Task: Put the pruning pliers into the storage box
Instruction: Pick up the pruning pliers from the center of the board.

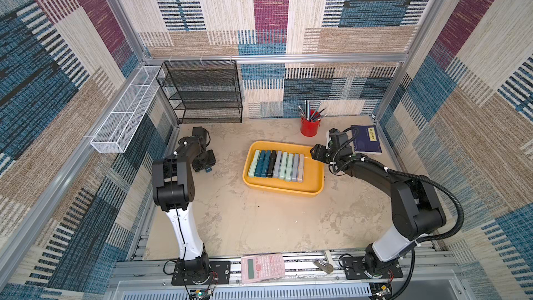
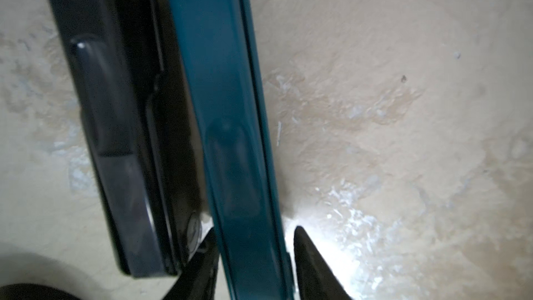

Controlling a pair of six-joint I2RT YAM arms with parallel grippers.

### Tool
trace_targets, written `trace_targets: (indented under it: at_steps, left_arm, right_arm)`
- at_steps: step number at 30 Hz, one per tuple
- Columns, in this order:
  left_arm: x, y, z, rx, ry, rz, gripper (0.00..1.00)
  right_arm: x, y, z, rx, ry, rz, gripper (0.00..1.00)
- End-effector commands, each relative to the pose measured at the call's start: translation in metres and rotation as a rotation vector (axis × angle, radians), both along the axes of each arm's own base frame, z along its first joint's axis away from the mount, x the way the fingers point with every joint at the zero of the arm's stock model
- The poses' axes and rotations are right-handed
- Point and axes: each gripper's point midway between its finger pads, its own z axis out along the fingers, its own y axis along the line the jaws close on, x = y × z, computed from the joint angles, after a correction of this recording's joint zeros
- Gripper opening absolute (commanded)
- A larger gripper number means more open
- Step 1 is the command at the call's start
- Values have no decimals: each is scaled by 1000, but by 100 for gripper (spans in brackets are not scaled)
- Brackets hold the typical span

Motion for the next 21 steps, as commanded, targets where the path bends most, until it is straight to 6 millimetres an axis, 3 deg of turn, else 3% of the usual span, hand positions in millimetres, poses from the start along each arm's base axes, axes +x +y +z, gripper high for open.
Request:
trace_targets:
  at_steps: [1, 8, 13, 17, 21]
  left_arm:
    - [0, 2, -1, 14, 17, -17, 43]
    - [2, -3, 4, -7, -2, -32, 26]
    - [4, -14, 22, -16, -50, -68, 21]
    - [2, -33, 50, -19, -107, -113, 18]
    - [-5, -70, 92, -8, -171, -216, 18]
  right_arm:
    - [3, 3, 8, 19, -32, 11, 68]
    - [-1, 1, 9, 17, -33, 9, 68]
    - [0, 2, 11, 21, -38, 11, 68]
    - [-1, 2, 15, 20, -44, 9, 68]
    - [-2, -2, 21, 12, -58, -1, 68]
